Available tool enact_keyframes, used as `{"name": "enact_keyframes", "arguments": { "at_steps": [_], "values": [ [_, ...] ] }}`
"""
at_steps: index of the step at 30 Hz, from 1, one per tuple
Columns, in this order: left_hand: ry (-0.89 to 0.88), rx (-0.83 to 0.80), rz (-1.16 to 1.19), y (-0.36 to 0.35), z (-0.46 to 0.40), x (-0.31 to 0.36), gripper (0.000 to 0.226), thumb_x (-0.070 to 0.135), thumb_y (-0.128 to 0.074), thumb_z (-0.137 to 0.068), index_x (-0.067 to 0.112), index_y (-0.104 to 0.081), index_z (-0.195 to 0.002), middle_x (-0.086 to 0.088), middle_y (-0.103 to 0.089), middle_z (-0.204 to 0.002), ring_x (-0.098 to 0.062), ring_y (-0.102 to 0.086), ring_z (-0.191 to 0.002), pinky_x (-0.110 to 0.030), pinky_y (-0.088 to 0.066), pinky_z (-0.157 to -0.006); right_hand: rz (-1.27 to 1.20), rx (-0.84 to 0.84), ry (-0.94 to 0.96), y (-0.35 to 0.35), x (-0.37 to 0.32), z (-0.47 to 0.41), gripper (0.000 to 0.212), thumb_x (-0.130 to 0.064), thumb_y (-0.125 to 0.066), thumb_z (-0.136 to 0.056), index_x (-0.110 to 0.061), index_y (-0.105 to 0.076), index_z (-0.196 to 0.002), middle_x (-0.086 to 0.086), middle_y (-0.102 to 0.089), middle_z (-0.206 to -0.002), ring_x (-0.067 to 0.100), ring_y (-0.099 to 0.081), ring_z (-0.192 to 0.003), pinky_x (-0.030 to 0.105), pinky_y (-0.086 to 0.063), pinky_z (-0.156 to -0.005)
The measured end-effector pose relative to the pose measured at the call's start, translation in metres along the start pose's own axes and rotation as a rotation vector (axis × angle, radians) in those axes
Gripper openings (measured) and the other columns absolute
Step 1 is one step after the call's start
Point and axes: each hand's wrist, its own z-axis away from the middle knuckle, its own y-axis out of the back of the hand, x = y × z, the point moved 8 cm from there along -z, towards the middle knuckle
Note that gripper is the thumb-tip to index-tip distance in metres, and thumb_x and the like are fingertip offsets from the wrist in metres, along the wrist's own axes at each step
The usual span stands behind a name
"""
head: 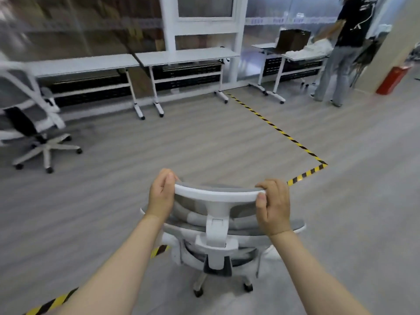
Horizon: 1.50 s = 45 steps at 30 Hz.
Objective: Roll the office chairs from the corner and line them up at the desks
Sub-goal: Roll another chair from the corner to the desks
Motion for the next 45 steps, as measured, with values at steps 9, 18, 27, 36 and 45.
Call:
{"name": "enact_keyframes", "arguments": {
  "at_steps": [9, 18, 27, 36, 45],
  "values": [
    [0.101, 0.241, -0.099, 0.065, -0.149, -0.062, 0.028, 0.024, -0.037, -0.087, 0.001, -0.043, -0.072, 0.0, -0.04, -0.07, -0.002, -0.036, -0.061, -0.018, -0.033, -0.06, -0.17, -0.074, 0.084, -0.173, 0.014, -0.152, 0.029, -0.022, -0.034, -0.089, -0.005, -0.056, -0.082, 0.009, -0.053, -0.084, 0.026, -0.045, -0.081, 0.037, -0.037, -0.073],
    [0.033, 0.399, -0.11, 0.128, -0.316, -0.13, 0.022, 0.012, -0.037, -0.082, 0.005, -0.038, -0.062, 0.0, -0.037, -0.062, -0.01, -0.035, -0.06, -0.027, -0.031, -0.058, -0.256, -0.137, 0.141, -0.352, 0.013, -0.285, 0.032, -0.023, -0.032, -0.091, -0.004, -0.056, -0.081, 0.006, -0.048, -0.083, 0.023, -0.043, -0.079, 0.036, -0.036, -0.072],
    [0.102, 0.429, -0.166, 0.19, -0.484, -0.194, 0.023, 0.018, -0.036, -0.078, 0.004, -0.041, -0.061, -0.006, -0.042, -0.064, -0.015, -0.039, -0.063, -0.033, -0.033, -0.062, -0.303, -0.186, 0.157, -0.521, 0.012, -0.405, 0.031, -0.024, -0.033, -0.091, -0.006, -0.055, -0.079, 0.006, -0.049, -0.083, 0.024, -0.042, -0.08, 0.038, -0.037, -0.073],
    [0.084, 0.533, -0.152, 0.229, -0.661, -0.25, 0.021, 0.014, -0.037, -0.079, 0.003, -0.042, -0.062, -0.009, -0.042, -0.065, -0.013, -0.039, -0.064, -0.027, -0.031, -0.06, -0.401, -0.176, 0.157, -0.681, 0.022, -0.54, 0.032, -0.023, -0.033, -0.09, -0.006, -0.052, -0.072, 0.004, -0.047, -0.077, 0.022, -0.039, -0.075, 0.036, -0.035, -0.068],
    [0.046, 0.661, -0.217, 0.249, -0.812, -0.298, 0.027, 0.022, -0.035, -0.079, 0.003, -0.044, -0.063, -0.006, -0.045, -0.065, -0.011, -0.043, -0.063, -0.023, -0.034, -0.062, -0.449, -0.297, 0.175, -0.828, 0.046, -0.672, 0.025, -0.023, -0.034, -0.086, -0.01, -0.043, -0.067, -0.002, -0.041, -0.072, 0.019, -0.036, -0.073, 0.034, -0.033, -0.065]
  ]
}}
